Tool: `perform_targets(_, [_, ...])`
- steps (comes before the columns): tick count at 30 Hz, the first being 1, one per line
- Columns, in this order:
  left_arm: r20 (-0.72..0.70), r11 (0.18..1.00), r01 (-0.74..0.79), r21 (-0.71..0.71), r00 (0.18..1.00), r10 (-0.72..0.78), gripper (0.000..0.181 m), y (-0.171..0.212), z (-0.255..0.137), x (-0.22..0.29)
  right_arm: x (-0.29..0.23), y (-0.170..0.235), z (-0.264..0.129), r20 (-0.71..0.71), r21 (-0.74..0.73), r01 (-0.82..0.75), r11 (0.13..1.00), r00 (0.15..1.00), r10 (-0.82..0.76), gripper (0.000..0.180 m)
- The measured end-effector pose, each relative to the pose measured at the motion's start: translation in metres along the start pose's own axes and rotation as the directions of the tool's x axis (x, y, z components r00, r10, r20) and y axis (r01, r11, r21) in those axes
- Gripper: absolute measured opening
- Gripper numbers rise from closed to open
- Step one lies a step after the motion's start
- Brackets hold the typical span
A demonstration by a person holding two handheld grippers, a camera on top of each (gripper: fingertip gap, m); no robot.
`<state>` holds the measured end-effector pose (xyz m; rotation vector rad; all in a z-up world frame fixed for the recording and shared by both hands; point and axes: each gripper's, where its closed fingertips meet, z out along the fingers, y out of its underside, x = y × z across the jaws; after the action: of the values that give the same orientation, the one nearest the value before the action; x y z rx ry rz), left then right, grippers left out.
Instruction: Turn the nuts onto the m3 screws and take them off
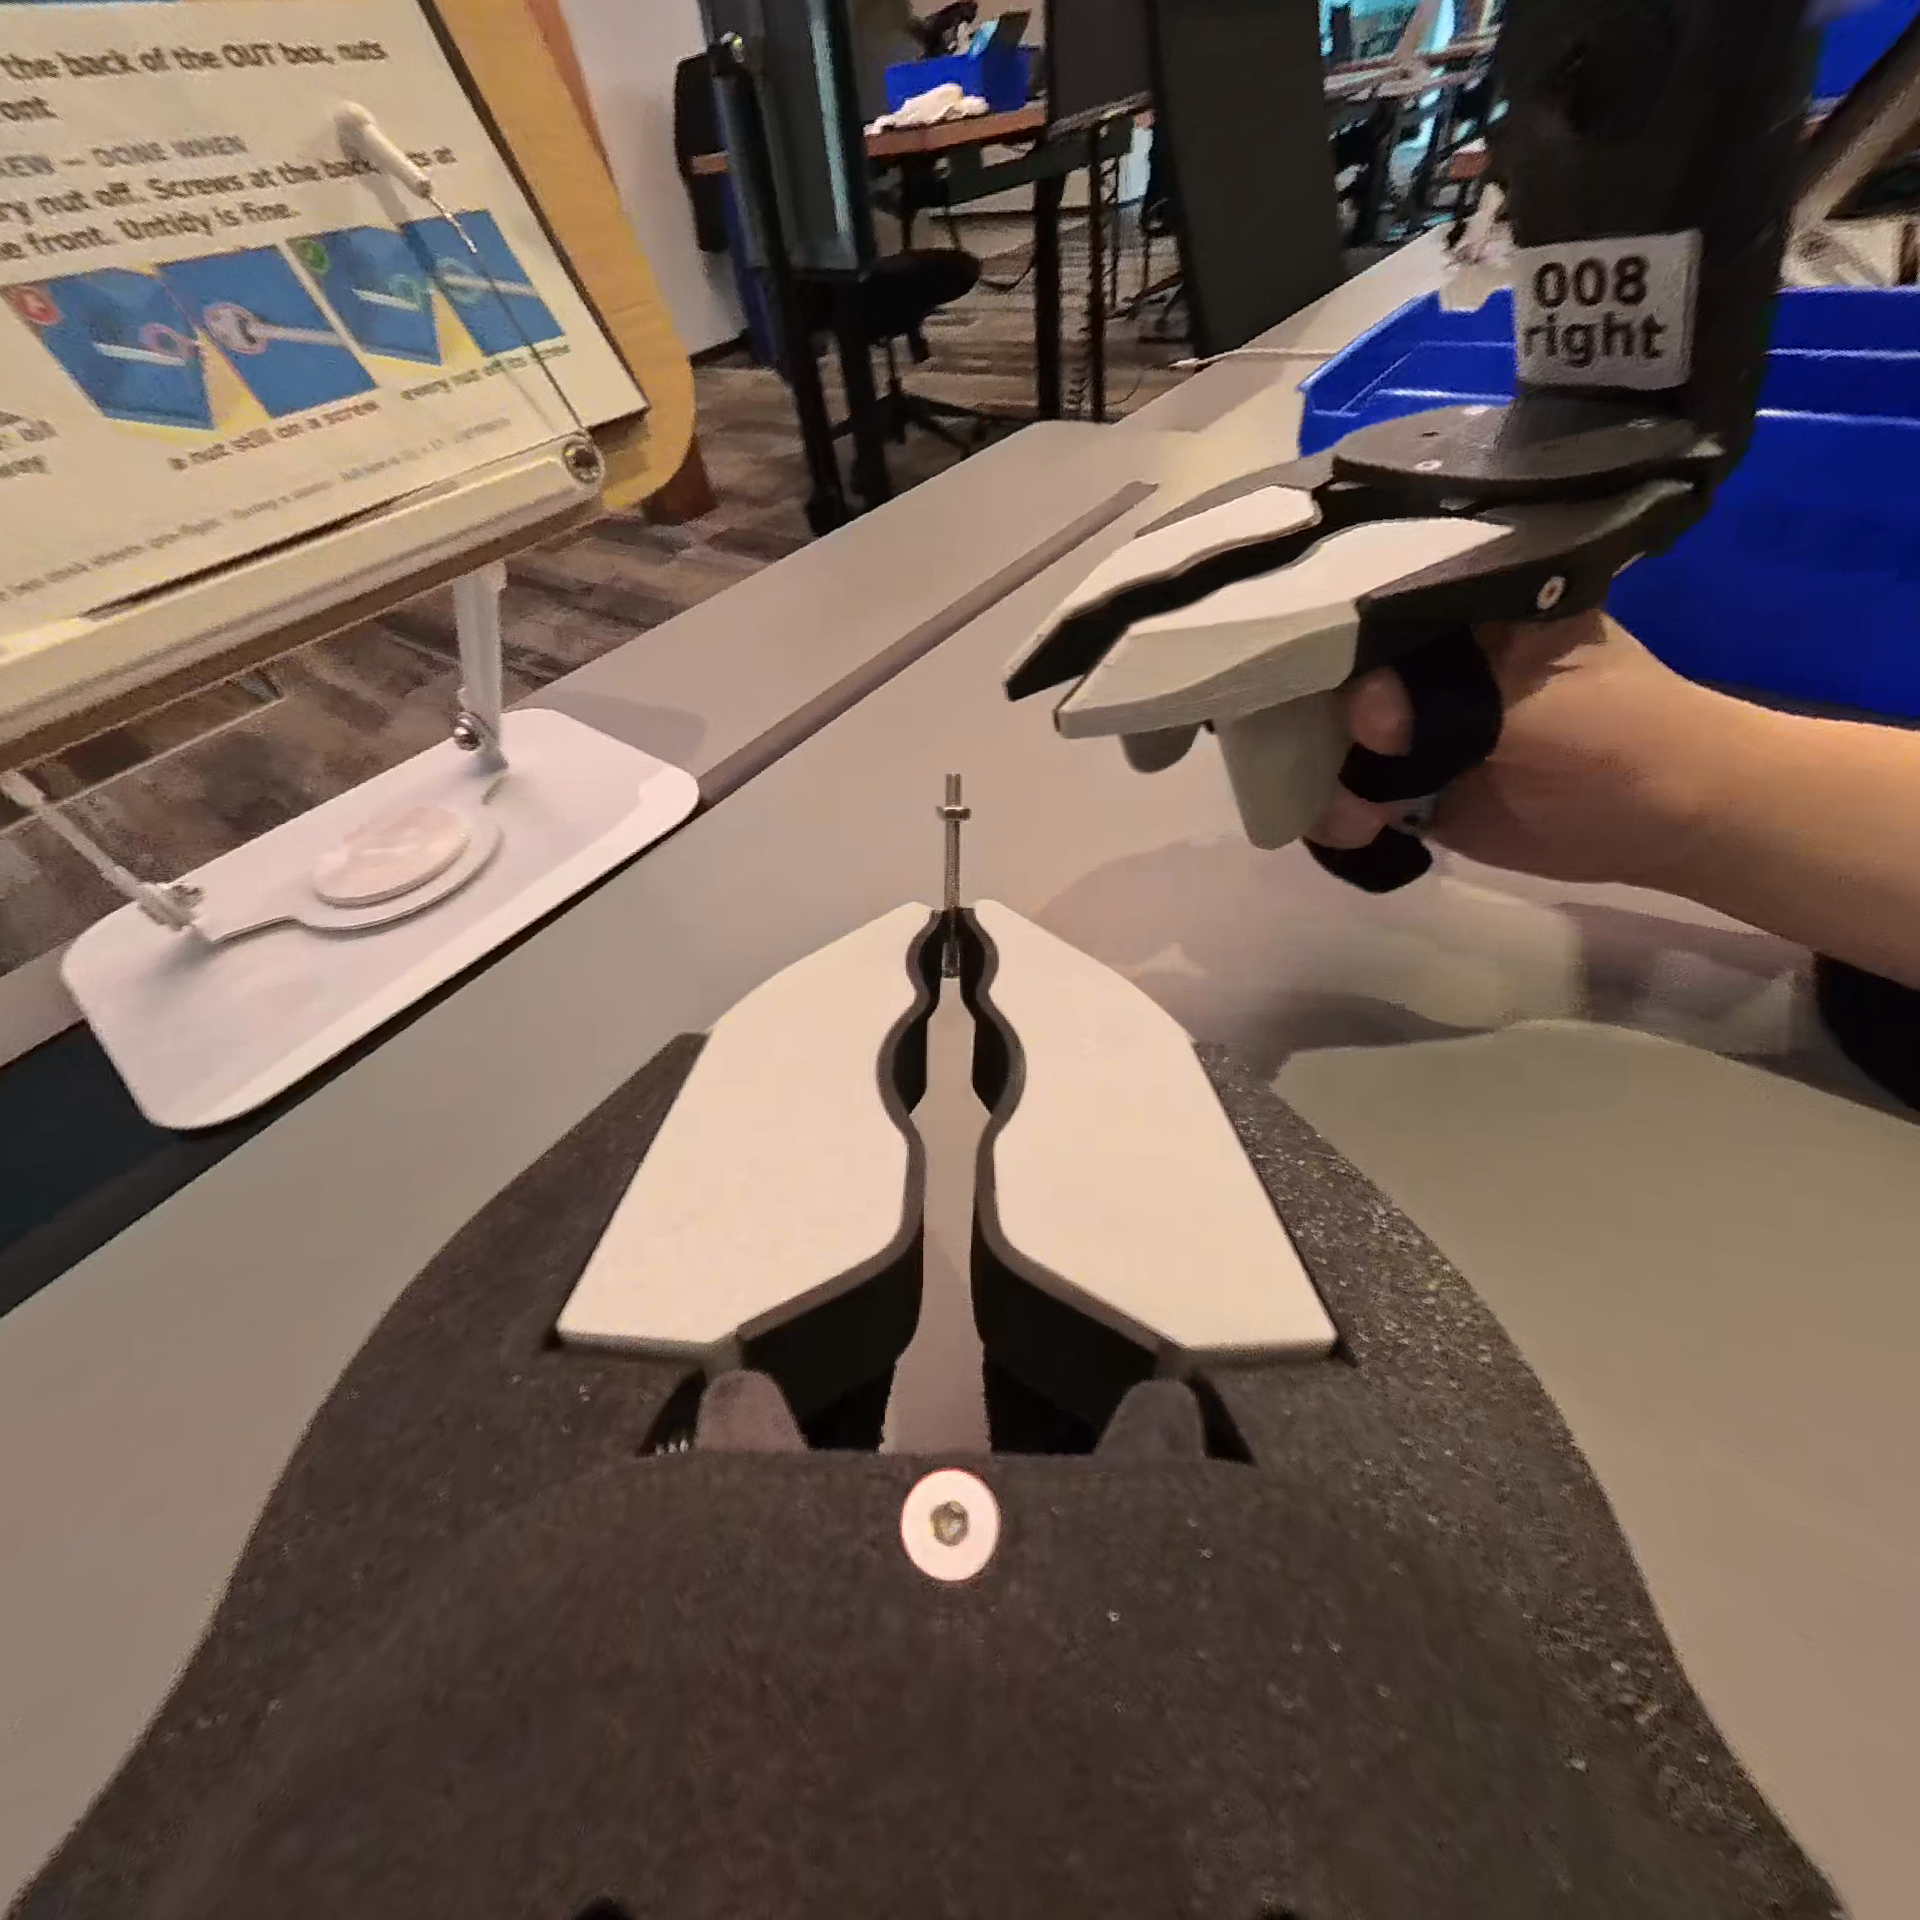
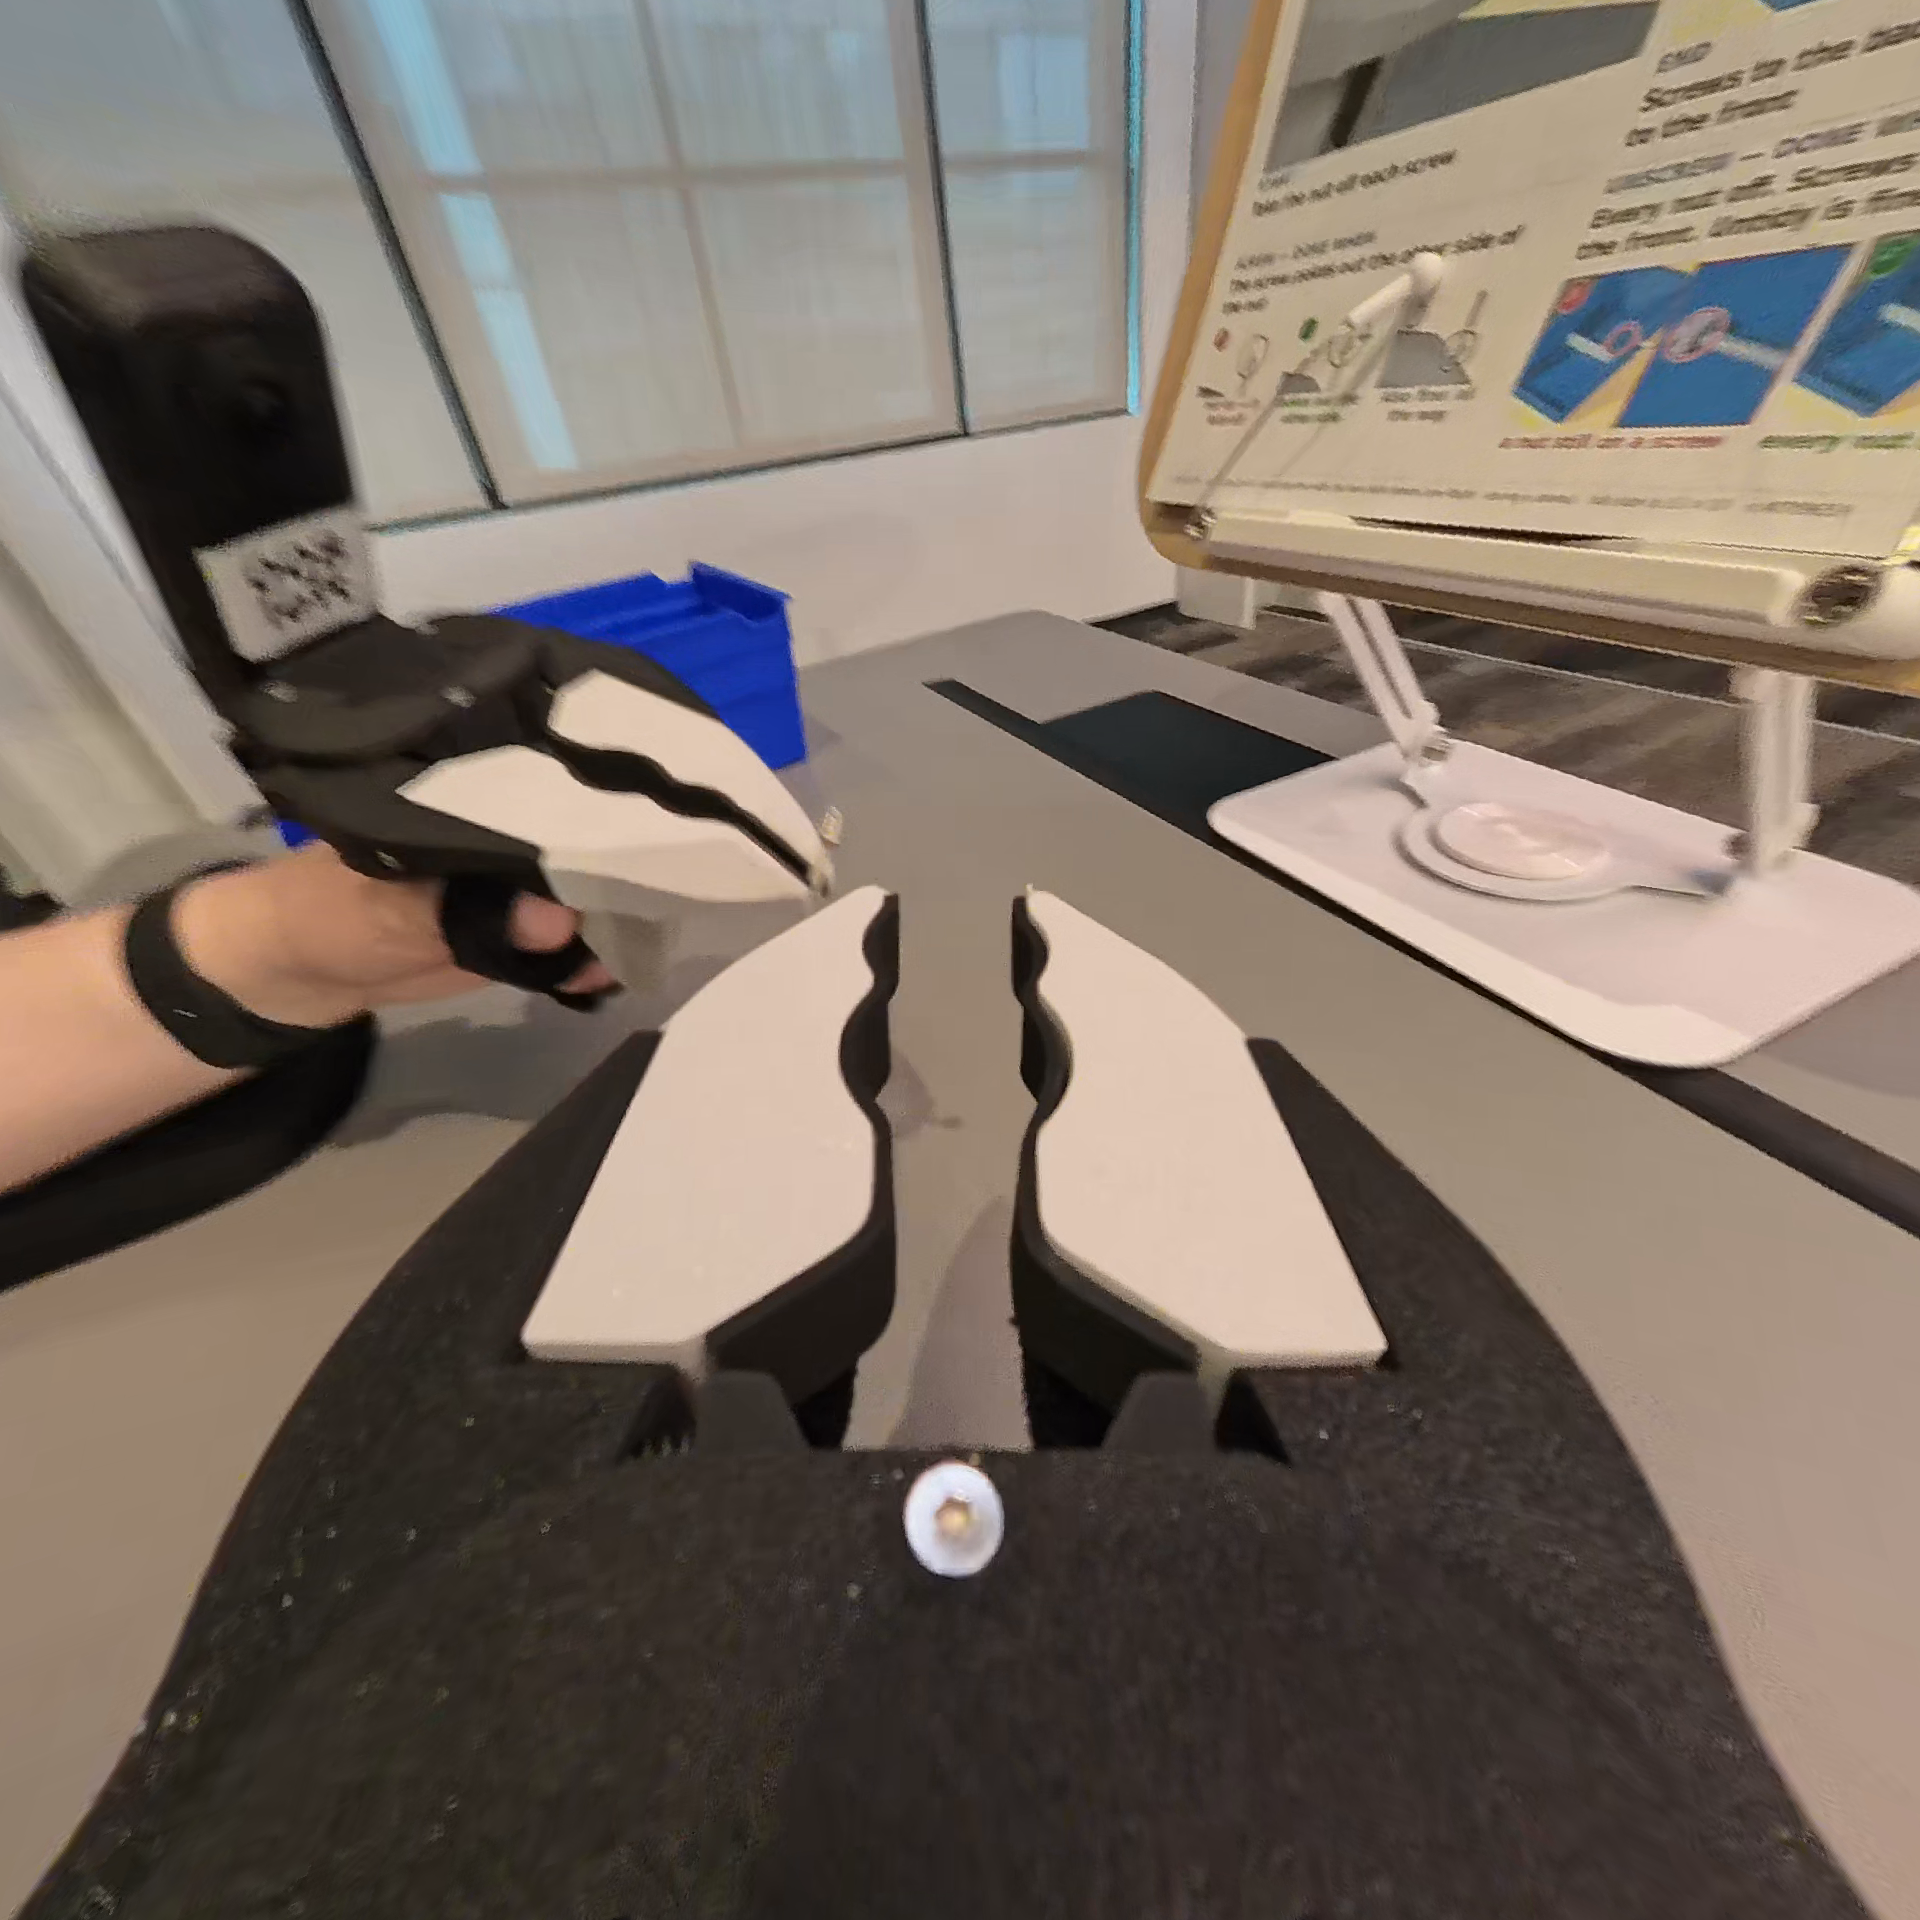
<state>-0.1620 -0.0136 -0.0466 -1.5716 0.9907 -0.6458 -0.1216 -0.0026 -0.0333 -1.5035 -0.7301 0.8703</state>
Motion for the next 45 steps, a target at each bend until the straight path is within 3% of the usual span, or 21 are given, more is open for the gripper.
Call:
perform_targets(11, [-0.166,0.983,0.131,0.130,0.980,-0.108,0.002,-0.018,-0.010,0.016,-0.026,-0.020,0.000,0.166,0.106,-0.149,0.983,0.978,0.130,0.025])
perform_targets(23, [-0.222,0.973,0.177,0.152,0.965,-0.141,0.002,-0.025,-0.010,0.024,-0.042,-0.019,0.009,0.218,0.079,-0.125,0.989,0.970,0.106,0.025])
perform_targets(30, [-0.240,0.974,0.184,0.133,0.959,-0.148,0.002,-0.023,-0.008,0.028,-0.049,-0.020,0.012,0.257,0.083,-0.150,0.985,0.958,0.125,0.021])
perform_targets(35, [-0.256,0.976,0.174,0.134,0.957,-0.135,0.002,-0.024,-0.008,0.032,-0.050,-0.021,0.011,0.263,0.090,-0.146,0.985,0.958,0.118,0.005])
perform_targets(45, [-0.320,0.962,0.245,0.118,0.927,-0.197,0.007,-0.024,-0.010,0.036,-0.051,-0.020,0.011,0.273,0.061,-0.167,0.984,0.951,0.145,0.005])
